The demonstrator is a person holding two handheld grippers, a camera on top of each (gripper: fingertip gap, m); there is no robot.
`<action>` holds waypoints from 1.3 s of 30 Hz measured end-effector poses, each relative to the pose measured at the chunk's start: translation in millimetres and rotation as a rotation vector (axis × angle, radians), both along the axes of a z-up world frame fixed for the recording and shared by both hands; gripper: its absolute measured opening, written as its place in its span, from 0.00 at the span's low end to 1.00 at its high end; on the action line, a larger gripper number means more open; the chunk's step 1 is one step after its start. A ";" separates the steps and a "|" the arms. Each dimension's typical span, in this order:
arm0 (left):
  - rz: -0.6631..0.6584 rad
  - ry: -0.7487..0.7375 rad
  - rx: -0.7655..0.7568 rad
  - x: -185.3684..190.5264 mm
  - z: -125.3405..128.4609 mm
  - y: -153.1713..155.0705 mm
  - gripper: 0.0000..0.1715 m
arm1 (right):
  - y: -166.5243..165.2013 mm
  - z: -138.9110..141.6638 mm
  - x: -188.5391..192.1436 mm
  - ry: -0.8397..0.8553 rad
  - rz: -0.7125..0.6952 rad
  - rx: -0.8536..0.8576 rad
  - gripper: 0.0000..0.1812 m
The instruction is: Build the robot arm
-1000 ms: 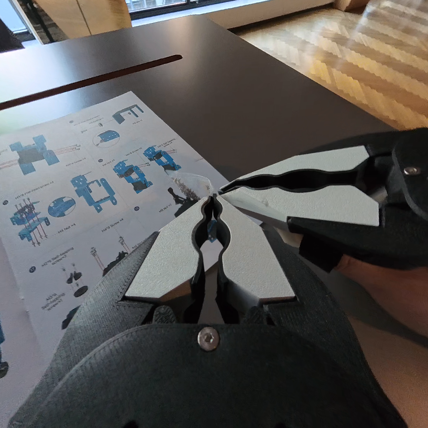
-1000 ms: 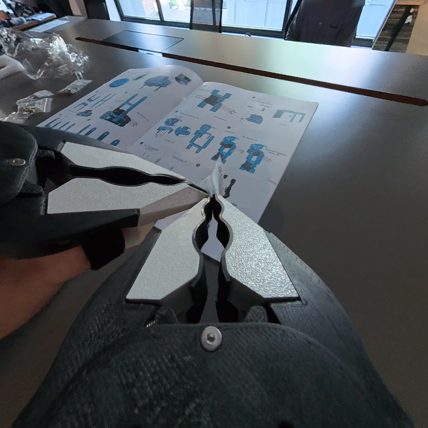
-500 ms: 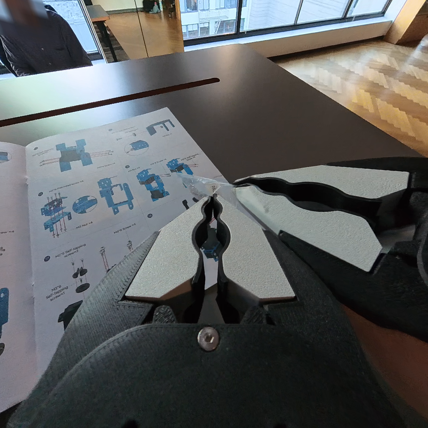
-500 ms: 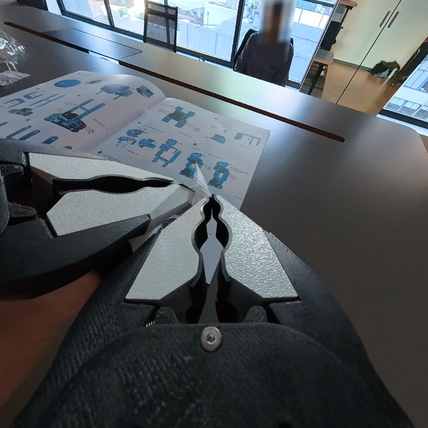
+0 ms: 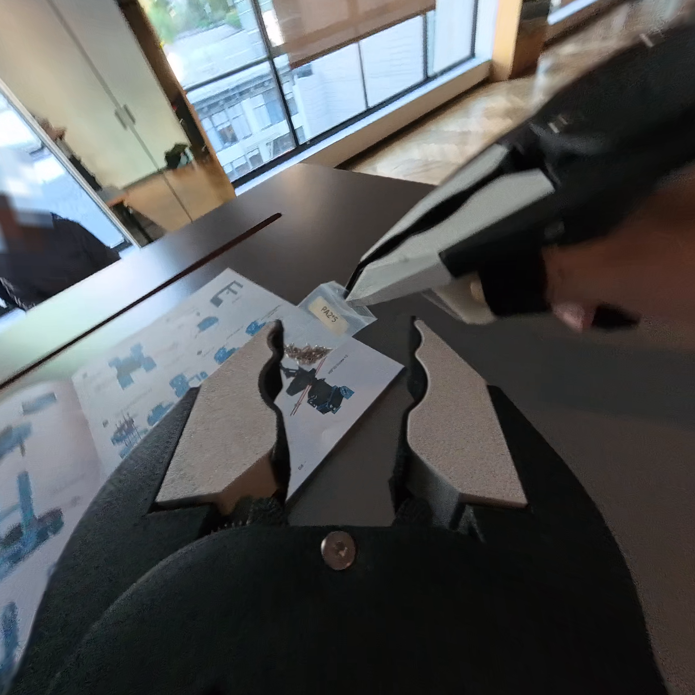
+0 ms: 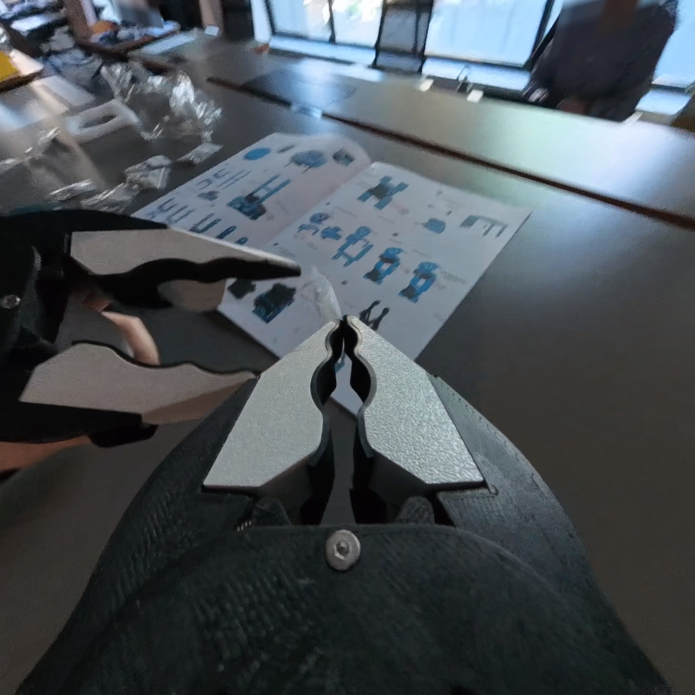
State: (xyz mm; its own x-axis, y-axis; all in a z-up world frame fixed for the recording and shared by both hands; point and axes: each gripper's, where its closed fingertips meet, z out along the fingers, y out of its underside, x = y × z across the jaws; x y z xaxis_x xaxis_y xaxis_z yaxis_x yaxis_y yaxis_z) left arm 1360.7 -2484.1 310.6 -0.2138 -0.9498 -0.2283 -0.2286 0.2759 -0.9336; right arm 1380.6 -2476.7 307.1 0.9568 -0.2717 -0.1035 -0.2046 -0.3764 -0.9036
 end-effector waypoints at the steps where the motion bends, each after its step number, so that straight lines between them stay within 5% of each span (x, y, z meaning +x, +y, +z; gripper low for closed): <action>1: -0.023 -0.001 0.065 -1.2 -1.4 -5.3 0.41 | -5.8 0.1 -3.1 0.053 0.040 -0.035 0.00; 9: -0.117 -0.053 0.268 12.3 4.7 -42.1 0.51 | -43.8 20.1 -15.1 0.477 0.262 -0.154 0.00; 18: -0.211 -0.100 0.472 26.7 -5.4 -53.6 0.38 | -54.1 19.5 -24.2 0.756 0.388 -0.146 0.00; 21: -0.241 -0.129 0.472 24.0 -6.0 -55.1 0.27 | -56.4 13.5 -19.0 0.751 0.383 -0.161 0.00; 26: -0.258 -0.104 0.444 25.6 -11.0 -59.6 0.35 | -56.4 10.3 -20.8 0.776 0.418 -0.160 0.00; 29: -0.268 -0.116 0.406 23.9 -6.7 -61.4 0.26 | -53.0 6.7 -22.1 0.786 0.430 -0.156 0.00; 39: -0.288 -0.059 0.376 22.5 -19.5 -53.5 0.24 | -44.9 -6.9 -19.6 0.763 0.445 -0.149 0.00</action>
